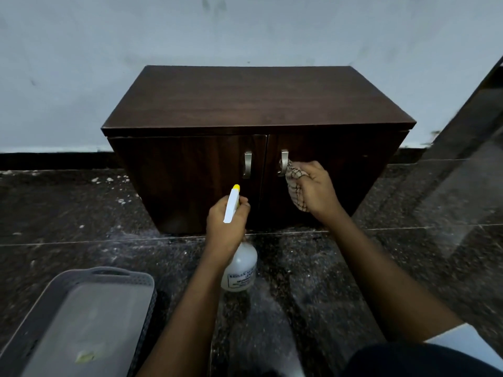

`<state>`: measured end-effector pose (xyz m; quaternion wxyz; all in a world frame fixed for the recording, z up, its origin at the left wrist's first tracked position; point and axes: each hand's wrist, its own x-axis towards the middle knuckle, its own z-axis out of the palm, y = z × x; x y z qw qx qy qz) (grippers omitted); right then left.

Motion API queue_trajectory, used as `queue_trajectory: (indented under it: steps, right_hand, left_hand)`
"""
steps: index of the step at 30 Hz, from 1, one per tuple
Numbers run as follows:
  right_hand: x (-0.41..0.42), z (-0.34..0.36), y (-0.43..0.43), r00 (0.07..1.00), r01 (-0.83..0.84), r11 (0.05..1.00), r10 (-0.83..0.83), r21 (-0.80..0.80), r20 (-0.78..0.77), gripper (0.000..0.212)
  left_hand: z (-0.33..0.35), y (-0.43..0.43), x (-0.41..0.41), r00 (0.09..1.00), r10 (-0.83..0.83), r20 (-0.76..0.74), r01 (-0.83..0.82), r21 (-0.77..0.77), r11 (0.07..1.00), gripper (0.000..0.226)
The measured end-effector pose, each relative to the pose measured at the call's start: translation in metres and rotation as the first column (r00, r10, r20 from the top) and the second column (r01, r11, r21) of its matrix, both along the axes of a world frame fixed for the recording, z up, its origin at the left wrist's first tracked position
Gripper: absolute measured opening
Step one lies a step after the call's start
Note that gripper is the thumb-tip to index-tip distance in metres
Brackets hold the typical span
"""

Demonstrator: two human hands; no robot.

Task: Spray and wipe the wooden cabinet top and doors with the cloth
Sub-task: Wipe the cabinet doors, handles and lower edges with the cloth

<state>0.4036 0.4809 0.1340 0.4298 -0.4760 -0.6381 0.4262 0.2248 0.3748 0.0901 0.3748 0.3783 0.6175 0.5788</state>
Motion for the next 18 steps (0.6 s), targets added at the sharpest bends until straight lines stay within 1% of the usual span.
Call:
queue_trajectory:
  steps: [1, 2, 3, 4, 6, 7, 8, 9, 10, 11, 14, 16, 18]
  right_hand:
    - [0.0, 0.0, 0.003, 0.993, -0.006, 0.999, 0.0, 0.051, 0.116, 0.02]
    - [-0.001, -0.003, 0.003, 0.974, 0.014, 0.995, -0.037, 0.104, 0.224, 0.022]
    - [-0.004, -0.005, -0.004, 0.954, 0.079, 0.984, -0.121, 0.16, 0.275, 0.023]
    - [-0.009, -0.009, -0.015, 0.943, 0.175, 0.963, -0.224, 0.203, 0.246, 0.025]
    - [-0.023, -0.021, -0.047, 0.919, 0.378, 0.9, -0.393, 0.217, 0.026, 0.024]
    - [-0.029, -0.028, -0.063, 0.907, 0.422, 0.882, -0.414, 0.212, -0.082, 0.023]
    - [-0.035, -0.034, -0.077, 0.905, 0.425, 0.875, -0.41, 0.233, -0.112, 0.027]
    - [-0.041, -0.038, -0.084, 0.92, 0.392, 0.875, -0.383, 0.284, -0.089, 0.034]
    - [-0.046, -0.04, -0.085, 0.939, 0.336, 0.87, -0.339, 0.361, -0.056, 0.041]
    - [-0.052, -0.039, -0.08, 0.953, 0.284, 0.87, -0.302, 0.404, -0.019, 0.046]
    - [-0.078, -0.025, -0.058, 0.945, 0.211, 0.851, -0.303, 0.481, 0.122, 0.054]
    - [-0.091, -0.021, -0.046, 0.937, 0.144, 0.862, -0.277, 0.486, 0.213, 0.057]
    - [-0.094, -0.028, -0.04, 0.956, 0.083, 0.876, -0.205, 0.476, 0.21, 0.059]
  left_hand:
    - [0.001, 0.0, 0.001, 1.0, -0.003, 0.003, 0.003, -0.001, 1.0, 0.012]
    - [0.003, -0.001, 0.002, 1.0, -0.006, 0.003, 0.006, 0.001, 1.0, 0.012]
    - [0.004, -0.003, 0.003, 1.0, -0.007, -0.001, 0.007, 0.003, 1.0, 0.013]
    - [0.005, -0.004, 0.003, 1.0, -0.008, -0.004, 0.008, 0.009, 1.0, 0.013]
    - [0.005, -0.008, 0.001, 1.0, -0.003, -0.007, 0.004, 0.024, 1.0, 0.012]
    - [0.006, -0.01, -0.001, 1.0, -0.001, -0.013, 0.001, 0.029, 1.0, 0.011]
    - [0.006, -0.013, -0.004, 1.0, 0.002, -0.022, -0.001, 0.032, 0.999, 0.011]
    - [0.006, -0.015, -0.007, 1.0, 0.005, -0.03, -0.004, 0.035, 0.999, 0.01]
    - [0.005, -0.018, -0.01, 0.999, 0.01, -0.035, -0.009, 0.037, 0.999, 0.01]
    - [0.004, -0.02, -0.014, 0.999, 0.017, -0.036, -0.015, 0.038, 0.999, 0.009]
    - [0.006, -0.022, -0.021, 0.998, 0.045, -0.032, -0.043, 0.045, 0.998, 0.01]
    - [0.006, -0.023, -0.024, 0.998, 0.051, -0.026, -0.05, 0.052, 0.997, 0.013]
    - [0.007, -0.024, -0.025, 0.999, 0.039, -0.015, -0.038, 0.061, 0.997, 0.013]
